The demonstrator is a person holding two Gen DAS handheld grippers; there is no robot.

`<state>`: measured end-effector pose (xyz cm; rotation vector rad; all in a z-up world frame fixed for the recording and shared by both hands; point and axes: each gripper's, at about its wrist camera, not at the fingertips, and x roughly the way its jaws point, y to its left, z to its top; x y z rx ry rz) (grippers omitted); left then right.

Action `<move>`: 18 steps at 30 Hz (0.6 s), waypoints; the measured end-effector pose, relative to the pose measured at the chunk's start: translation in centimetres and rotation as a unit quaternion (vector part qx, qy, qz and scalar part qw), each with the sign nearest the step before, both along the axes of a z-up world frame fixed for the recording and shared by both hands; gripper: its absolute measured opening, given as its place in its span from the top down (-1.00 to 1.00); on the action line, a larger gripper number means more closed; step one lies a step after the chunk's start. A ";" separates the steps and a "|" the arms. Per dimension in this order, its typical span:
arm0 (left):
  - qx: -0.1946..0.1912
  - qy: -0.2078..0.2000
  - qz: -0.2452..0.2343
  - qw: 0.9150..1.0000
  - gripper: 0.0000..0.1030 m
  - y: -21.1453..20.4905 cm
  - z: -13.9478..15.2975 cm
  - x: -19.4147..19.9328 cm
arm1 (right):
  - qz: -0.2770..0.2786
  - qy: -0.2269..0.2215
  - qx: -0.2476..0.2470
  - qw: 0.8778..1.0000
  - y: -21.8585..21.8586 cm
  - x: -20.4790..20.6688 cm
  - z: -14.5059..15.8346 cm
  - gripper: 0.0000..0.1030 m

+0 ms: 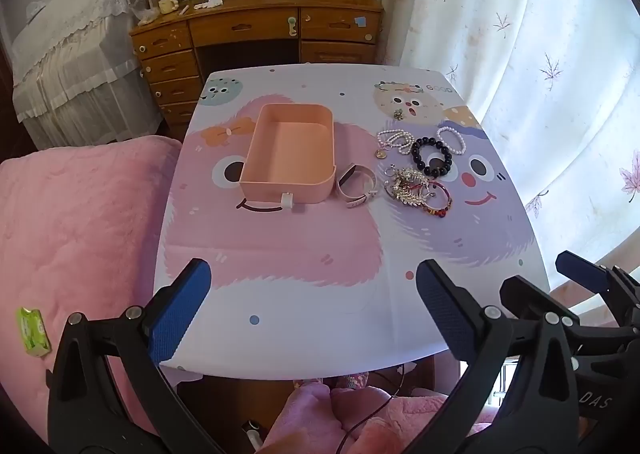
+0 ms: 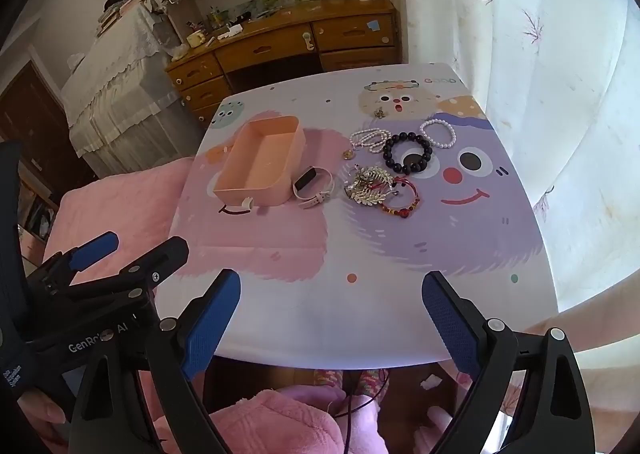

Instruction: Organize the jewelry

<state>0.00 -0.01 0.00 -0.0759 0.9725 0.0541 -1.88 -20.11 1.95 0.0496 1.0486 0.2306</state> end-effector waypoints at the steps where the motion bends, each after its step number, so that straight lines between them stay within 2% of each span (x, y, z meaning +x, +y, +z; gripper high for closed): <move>1: 0.001 -0.002 -0.001 1.000 -0.99 0.0 0.0 0.0 | -0.001 -0.001 0.000 1.000 0.0 0.0 0.1 -0.82; 18: 0.008 0.002 -0.003 1.000 -0.94 -1.0 0.0 0.0 | -0.006 -0.008 0.000 1.000 0.1 0.1 0.5 -0.73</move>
